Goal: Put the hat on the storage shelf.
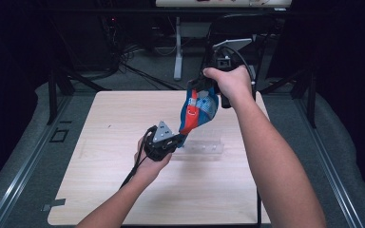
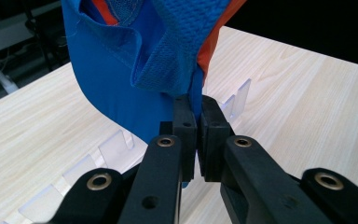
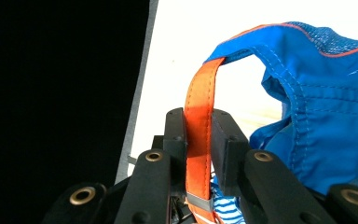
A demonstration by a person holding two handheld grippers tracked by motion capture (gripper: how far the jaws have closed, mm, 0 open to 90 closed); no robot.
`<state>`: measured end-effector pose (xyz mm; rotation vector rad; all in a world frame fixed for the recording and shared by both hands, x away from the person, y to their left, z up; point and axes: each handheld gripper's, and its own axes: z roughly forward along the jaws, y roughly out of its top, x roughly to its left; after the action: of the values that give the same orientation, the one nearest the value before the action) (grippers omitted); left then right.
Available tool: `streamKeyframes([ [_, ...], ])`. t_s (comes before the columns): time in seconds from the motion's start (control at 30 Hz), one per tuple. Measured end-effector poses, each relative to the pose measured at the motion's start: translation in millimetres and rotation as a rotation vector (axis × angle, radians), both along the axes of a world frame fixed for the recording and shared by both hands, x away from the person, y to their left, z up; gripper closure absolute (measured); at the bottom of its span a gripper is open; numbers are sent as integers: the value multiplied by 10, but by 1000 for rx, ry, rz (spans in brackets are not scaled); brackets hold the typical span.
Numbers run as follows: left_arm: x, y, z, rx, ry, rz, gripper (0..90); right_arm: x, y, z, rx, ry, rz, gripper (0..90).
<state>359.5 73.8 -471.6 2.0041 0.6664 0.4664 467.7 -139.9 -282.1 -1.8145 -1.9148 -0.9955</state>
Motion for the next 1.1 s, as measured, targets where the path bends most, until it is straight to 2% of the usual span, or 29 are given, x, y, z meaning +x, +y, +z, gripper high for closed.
streamKeyframes([
  [0.5,-3,9,-105,2,25,8,875,39,93,-109,-24,19,9,777],
  [1.07,-30,116,-338,-15,58,23,875,70,124,-378,-45,50,20,776],
  [1.1,-33,121,-343,-19,58,24,875,72,104,-401,-49,54,36,776],
])
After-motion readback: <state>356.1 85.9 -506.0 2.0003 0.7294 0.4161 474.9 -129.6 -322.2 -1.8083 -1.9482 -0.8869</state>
